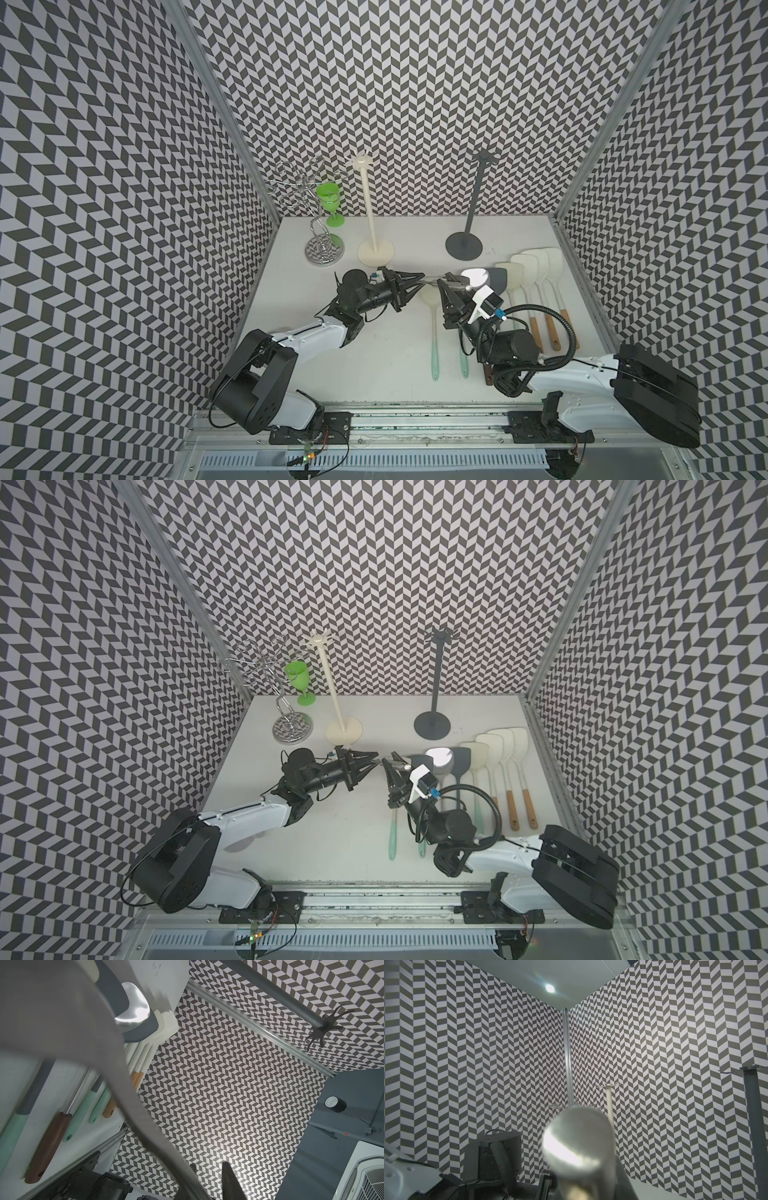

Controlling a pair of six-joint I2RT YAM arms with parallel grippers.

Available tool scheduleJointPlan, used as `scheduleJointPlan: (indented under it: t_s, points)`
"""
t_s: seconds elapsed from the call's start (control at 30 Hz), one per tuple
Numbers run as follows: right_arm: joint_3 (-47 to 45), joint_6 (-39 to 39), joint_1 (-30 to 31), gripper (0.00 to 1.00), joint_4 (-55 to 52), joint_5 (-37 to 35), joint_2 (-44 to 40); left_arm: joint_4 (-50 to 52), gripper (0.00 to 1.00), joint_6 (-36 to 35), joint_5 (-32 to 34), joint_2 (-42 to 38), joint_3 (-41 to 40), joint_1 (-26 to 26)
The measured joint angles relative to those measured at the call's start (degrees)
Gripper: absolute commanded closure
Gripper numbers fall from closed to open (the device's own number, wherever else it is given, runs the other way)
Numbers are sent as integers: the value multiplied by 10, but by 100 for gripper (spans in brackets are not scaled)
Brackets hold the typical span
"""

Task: Take the spatula off the kitchen utensil rack
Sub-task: Place the spatula at the center of the board.

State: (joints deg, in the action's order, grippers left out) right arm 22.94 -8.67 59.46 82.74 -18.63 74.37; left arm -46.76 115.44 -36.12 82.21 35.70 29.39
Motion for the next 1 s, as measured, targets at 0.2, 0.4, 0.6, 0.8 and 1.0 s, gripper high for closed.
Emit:
scheduleJointPlan:
  t_s: [0.2, 0.4, 0.6, 0.8, 1.0]
  points:
    - [2, -3, 1, 100, 0, -14, 0, -87, 64, 14, 7, 31, -1, -7]
    - [29, 2, 1, 100, 15, -12, 27, -153, 53, 32, 39, 41, -1, -19]
    - [46, -5, 1, 100, 35, -6, 59, -136, 67, 24, 49, 36, -7, -20]
    - [38, -12, 2, 100, 38, 12, 72, -94, 72, 22, 56, 22, -19, -21]
    - [20, -51, 11, 100, 35, 25, 78, -108, 100, 24, 88, 17, -21, -27]
